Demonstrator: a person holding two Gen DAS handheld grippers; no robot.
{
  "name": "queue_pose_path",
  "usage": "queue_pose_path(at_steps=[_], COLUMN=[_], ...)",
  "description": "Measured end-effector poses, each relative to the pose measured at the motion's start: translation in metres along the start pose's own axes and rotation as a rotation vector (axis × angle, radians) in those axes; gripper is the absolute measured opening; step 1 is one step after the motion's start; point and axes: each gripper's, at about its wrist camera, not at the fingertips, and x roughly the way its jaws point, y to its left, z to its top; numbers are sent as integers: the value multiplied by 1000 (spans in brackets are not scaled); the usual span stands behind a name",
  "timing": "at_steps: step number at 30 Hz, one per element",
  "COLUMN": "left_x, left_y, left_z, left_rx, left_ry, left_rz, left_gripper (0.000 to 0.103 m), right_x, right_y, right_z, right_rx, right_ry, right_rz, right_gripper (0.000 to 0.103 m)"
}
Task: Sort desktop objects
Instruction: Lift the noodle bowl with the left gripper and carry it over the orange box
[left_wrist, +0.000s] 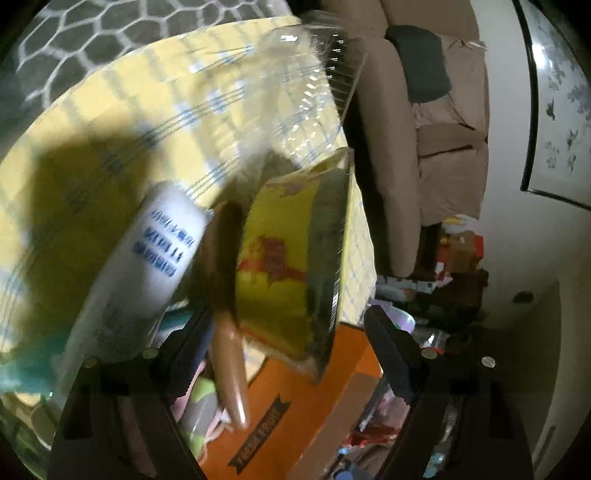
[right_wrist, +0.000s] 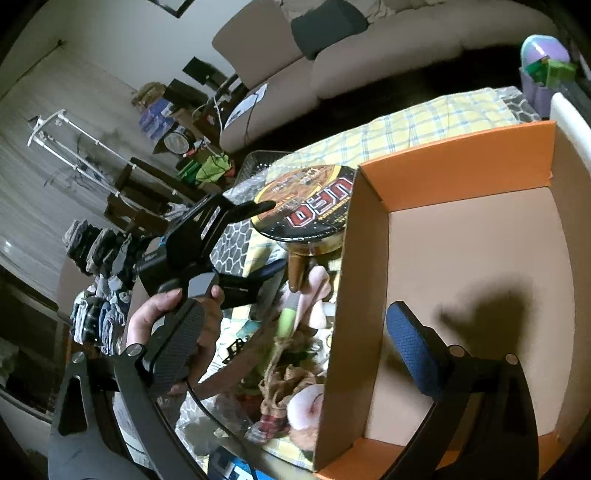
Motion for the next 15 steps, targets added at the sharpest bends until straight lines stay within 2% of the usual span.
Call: queue_pose_path(at_steps=[1,2,4,7,13,15], left_x=[2,4,4,0,-24,-35], left_y=[-2,-4,-9,-6,-3,1], left_z=[1,2,2,1,-5,-9], left_rx=[11,27,68,79,57,36], left_ry=[-7,-19,-38,-48,-15,3], left_rz=[11,39,63,45,-89,-119], left_gripper=[77,52,53,52,51,51], right_x=[2,4,8,10,5,11], right_y=[-1,-2,-3,-5,-5,-3], right_z=[0,-1,0,0,6,11], right_rx=[-2,-2,-1,6,58,99], right_ry=[2,4,9,5,-32,-30], right_rz=[-2,-3,2,10,119,194], right_gripper=[100,100,100,100,100,100])
